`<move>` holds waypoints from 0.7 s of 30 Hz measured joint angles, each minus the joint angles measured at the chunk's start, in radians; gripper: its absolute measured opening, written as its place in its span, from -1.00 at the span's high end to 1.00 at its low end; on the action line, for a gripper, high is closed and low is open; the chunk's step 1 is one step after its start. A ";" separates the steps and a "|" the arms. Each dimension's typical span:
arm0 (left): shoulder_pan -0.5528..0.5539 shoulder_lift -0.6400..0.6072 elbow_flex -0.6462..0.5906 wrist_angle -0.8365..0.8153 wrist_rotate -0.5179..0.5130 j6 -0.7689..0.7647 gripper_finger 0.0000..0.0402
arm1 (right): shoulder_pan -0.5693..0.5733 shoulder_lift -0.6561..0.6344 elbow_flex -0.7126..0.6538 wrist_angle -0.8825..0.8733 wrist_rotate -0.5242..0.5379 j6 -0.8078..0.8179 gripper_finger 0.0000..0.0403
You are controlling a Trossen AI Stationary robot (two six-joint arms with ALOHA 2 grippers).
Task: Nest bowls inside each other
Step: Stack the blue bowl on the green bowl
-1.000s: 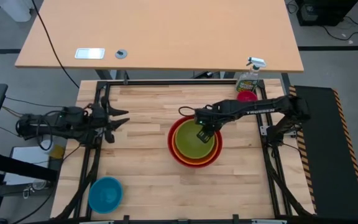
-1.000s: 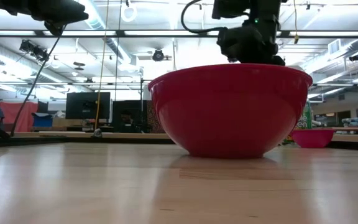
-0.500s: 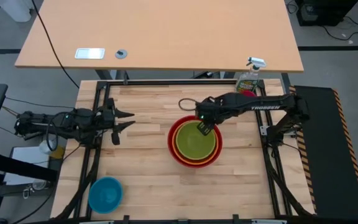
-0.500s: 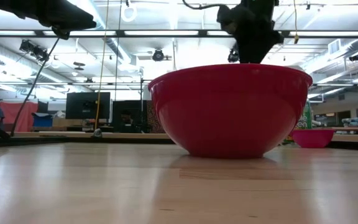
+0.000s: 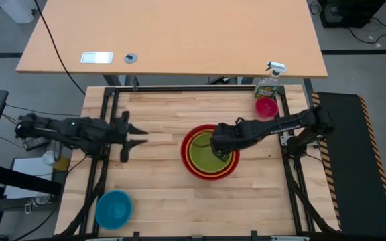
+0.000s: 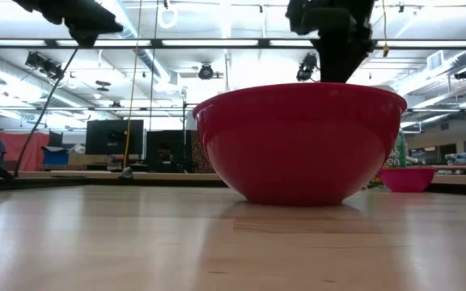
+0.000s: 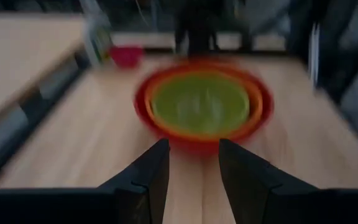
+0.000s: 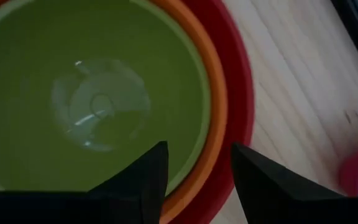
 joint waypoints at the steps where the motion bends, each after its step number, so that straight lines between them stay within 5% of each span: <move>1: -0.014 0.038 0.013 -0.040 0.001 -0.001 0.30 | 0.012 0.002 0.000 0.005 0.007 -0.010 0.10; 11: -0.176 0.415 0.169 -0.425 0.289 0.062 0.30 | 0.109 0.002 0.000 -0.039 0.023 0.042 0.11; 21: -0.528 0.643 0.218 -0.483 0.315 -0.164 0.28 | 0.196 0.001 0.000 -0.104 0.147 0.127 0.11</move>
